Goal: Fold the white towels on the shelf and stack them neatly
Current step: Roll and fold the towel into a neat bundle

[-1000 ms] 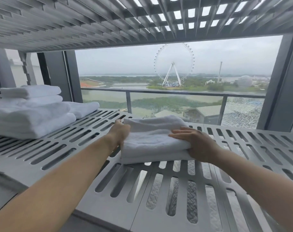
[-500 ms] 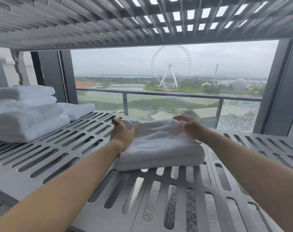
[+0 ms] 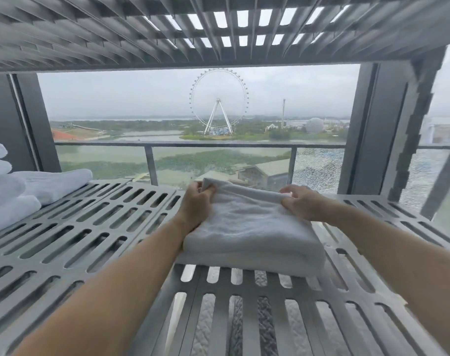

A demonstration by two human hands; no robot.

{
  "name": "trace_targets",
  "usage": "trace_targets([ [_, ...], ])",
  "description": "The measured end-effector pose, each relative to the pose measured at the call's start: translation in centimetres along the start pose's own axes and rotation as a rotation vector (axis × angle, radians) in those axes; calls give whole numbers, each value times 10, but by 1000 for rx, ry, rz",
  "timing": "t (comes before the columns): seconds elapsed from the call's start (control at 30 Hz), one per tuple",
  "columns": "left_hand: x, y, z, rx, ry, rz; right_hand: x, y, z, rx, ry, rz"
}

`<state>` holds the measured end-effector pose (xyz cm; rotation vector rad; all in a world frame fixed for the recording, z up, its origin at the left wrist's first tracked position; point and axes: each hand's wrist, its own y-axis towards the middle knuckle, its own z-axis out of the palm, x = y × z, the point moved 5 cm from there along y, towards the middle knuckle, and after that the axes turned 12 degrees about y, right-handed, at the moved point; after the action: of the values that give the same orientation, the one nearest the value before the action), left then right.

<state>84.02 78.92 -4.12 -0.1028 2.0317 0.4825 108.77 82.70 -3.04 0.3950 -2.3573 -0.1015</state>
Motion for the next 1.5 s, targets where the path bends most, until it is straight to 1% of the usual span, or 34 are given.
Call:
trace_targets([
  [0.1,-6,18,10,66,141,27,-17,-12,-21,-70,105,38],
  [0.17,-5,29,4,133,181,5,-16,-19,-16,-49,235,43],
  [0.23,-2,34,-2,221,158,-8,-9,-23,-1,-3,385,46],
  [0.27,-2,35,-5,237,173,5,-5,-24,8,11,439,39],
  [0.3,-1,36,-8,237,208,19,0,-25,14,15,438,18],
  [0.37,-1,36,-16,218,334,39,9,-22,22,44,284,-16],
  [0.43,-1,33,-23,264,427,39,8,-18,28,146,57,27],
  [0.5,-3,29,-29,320,455,13,1,-17,31,237,-138,80],
  [0.57,-5,24,-34,345,521,-25,-4,-17,34,277,-216,99],
  [0.63,-3,15,-34,372,574,-87,-6,-19,37,268,-223,83],
  [0.7,1,5,-33,368,621,-87,-6,-22,38,241,-204,46],
  [0.77,4,-4,-36,300,650,-4,-3,-26,36,174,-137,5],
  [0.83,8,-16,-45,188,672,120,2,-33,29,46,-2,-42],
  [0.87,8,-22,-50,129,691,244,5,-36,25,-19,56,-76],
  [0.9,6,-29,-54,89,708,404,8,-40,22,-76,80,-121],
  [0.93,3,-37,-57,90,717,560,12,-44,19,-122,75,-174],
  [0.97,2,-43,-59,135,725,674,15,-47,16,-157,69,-224],
  [1.0,4,-48,-60,216,737,733,19,-50,15,-179,72,-266],
  [1.07,12,-53,-59,396,778,730,26,-55,14,-178,94,-307],
  [1.1,15,-54,-58,448,789,717,29,-57,14,-159,102,-317],
  [1.17,15,-55,-60,474,804,727,39,-62,17,-103,90,-342],
  [1.23,12,-55,-64,462,802,765,51,-67,22,-17,45,-347],
  [1.37,9,-53,-67,370,807,821,75,-84,49,266,-159,-336],
  [1.43,8,-54,-65,320,809,852,81,-89,62,297,-262,-367],
  [1.5,7,-56,-64,275,807,894,86,-91,70,246,-303,-418],
])
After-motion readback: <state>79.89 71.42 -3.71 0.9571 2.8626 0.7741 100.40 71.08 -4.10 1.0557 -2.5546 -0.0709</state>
